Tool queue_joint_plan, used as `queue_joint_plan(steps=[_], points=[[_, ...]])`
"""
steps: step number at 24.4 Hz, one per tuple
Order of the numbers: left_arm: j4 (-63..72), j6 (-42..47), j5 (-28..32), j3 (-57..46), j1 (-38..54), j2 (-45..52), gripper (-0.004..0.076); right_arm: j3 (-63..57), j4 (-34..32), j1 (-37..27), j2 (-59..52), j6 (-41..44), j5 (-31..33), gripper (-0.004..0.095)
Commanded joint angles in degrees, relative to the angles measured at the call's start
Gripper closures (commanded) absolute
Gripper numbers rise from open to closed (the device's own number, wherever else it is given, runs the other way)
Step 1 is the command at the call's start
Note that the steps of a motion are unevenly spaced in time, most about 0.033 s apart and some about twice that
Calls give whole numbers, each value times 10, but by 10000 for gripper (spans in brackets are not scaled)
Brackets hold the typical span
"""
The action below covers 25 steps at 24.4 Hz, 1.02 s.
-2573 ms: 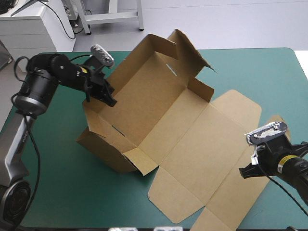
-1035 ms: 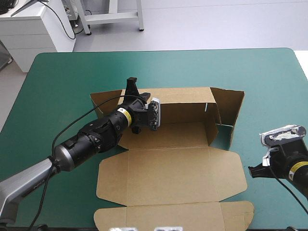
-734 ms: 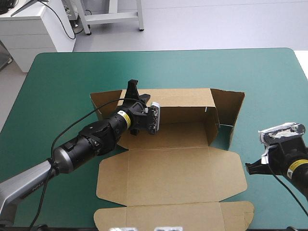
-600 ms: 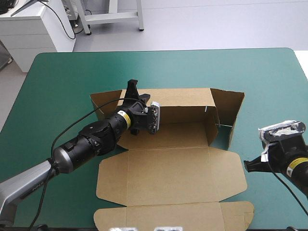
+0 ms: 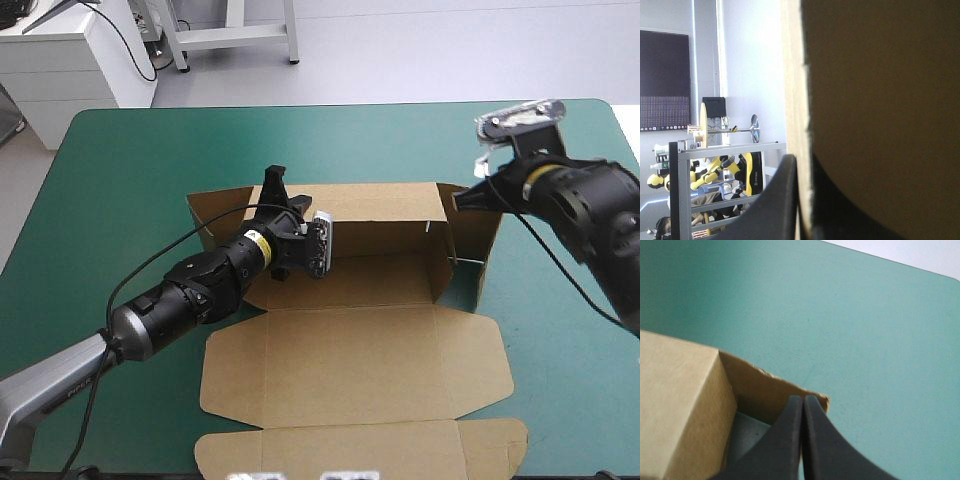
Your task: Fold the box
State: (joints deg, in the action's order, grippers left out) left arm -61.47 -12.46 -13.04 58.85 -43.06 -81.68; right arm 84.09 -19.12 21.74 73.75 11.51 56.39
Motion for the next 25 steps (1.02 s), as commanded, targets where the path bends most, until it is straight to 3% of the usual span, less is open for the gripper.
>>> queue_joint_plan(steps=[1, 3, 5, 15, 25], points=[[9, 9, -39, 7, -4, 16, 731, 119, 49, -42, 96, -34, 9, 929], [9, 15, -46, 7, -4, 16, 731, 185, 156, -84, 156, -87, 41, 929], [9, 28, -44, 7, -4, 16, 731, 228, 191, -110, 205, -91, 73, 929], [9, 54, -47, 7, -4, 16, 731, 252, 206, -117, 279, -144, 150, 929], [5, 56, -52, 7, -4, 15, 731, 248, 242, -117, 272, -162, 150, 929]])
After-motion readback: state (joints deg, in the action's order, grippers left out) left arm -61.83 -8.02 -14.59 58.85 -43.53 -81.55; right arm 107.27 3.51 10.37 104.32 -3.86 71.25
